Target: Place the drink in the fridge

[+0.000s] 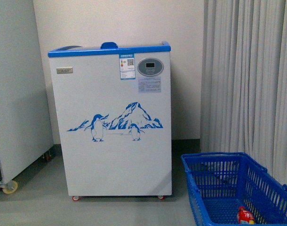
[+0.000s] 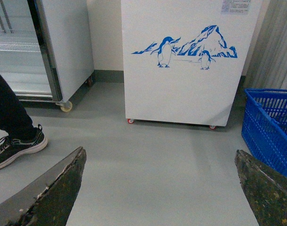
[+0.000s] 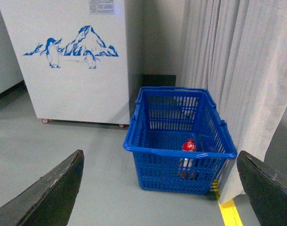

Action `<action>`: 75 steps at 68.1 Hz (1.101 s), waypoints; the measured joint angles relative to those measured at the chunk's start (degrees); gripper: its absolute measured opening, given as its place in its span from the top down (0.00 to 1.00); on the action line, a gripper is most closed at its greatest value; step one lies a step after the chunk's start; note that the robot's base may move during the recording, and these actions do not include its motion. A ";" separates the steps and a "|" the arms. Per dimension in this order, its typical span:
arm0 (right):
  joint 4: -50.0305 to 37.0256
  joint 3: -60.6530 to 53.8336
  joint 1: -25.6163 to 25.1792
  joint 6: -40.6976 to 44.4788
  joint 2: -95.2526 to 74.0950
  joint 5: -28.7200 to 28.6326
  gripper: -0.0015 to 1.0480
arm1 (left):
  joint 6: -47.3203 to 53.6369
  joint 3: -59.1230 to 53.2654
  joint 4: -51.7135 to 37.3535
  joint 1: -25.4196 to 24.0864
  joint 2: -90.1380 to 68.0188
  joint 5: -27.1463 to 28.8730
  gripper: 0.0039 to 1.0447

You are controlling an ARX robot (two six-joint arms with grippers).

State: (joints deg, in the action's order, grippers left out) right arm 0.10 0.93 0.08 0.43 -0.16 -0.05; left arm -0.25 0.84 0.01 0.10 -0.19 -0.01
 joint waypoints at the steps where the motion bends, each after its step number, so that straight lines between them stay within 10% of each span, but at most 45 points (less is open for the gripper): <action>1: 0.00 0.00 0.00 0.00 0.00 0.00 0.07 | 0.00 0.00 0.00 0.00 0.00 0.00 0.08; 75: 0.00 0.00 0.00 0.00 0.00 0.00 0.07 | 0.00 0.00 0.00 0.00 0.00 0.00 0.08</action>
State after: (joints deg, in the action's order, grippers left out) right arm 0.10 0.93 0.08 0.43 -0.16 -0.05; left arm -0.25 0.84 0.01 0.10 -0.19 -0.01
